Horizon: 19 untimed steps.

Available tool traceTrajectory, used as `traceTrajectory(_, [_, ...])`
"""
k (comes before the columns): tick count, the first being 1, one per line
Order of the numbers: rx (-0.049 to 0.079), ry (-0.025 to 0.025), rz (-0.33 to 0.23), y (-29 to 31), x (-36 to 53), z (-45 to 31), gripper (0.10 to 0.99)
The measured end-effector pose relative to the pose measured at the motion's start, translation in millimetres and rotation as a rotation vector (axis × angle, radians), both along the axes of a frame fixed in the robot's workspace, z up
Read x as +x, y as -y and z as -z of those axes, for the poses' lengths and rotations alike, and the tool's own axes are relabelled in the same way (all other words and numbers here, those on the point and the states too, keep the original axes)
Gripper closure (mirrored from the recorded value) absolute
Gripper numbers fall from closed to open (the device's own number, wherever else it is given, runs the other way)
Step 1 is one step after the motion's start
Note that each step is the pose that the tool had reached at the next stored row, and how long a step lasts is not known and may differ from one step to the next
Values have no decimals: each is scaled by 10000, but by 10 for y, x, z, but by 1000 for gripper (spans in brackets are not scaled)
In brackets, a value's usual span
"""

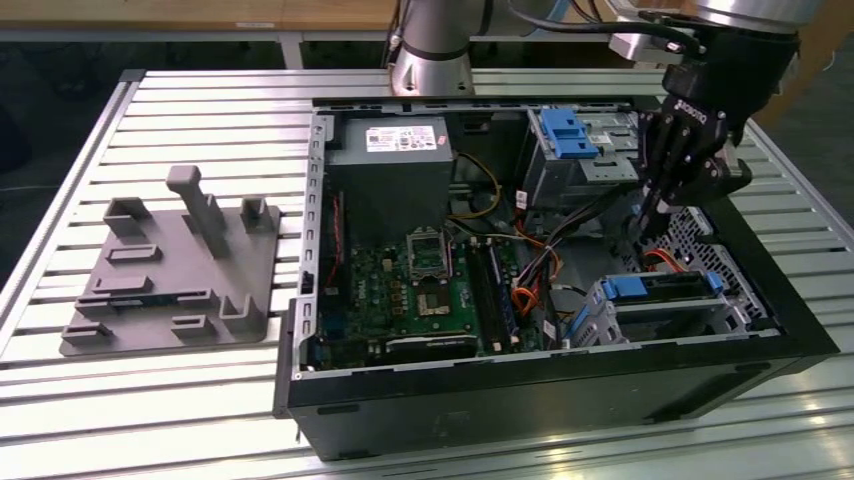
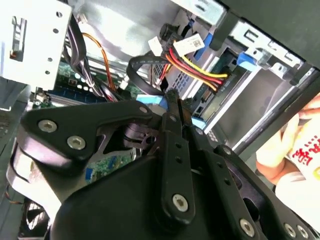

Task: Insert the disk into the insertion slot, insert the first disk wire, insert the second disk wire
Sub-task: 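Insert the second disk wire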

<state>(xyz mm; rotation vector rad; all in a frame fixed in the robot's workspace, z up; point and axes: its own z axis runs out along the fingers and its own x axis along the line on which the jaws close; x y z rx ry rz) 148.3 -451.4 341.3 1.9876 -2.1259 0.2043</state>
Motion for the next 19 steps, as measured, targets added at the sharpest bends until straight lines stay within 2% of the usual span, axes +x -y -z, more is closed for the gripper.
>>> traceTrajectory(4, [83, -2, 3, 75, 4, -1, 945])
traceTrajectory(6, [169, -2, 5, 108, 4, 0, 945])
traceTrajectory(8, [393, -2, 6, 133, 4, 1, 945])
traceTrajectory(13, [1209, -3, 5, 183, 4, 1, 945])
traceTrajectory(14, [1310, -3, 6, 197, 4, 1, 945])
traceTrajectory(16, [1414, -3, 5, 229, 4, 1, 945])
traceTrajectory(19, [1488, -7, 6, 279, 4, -1, 945])
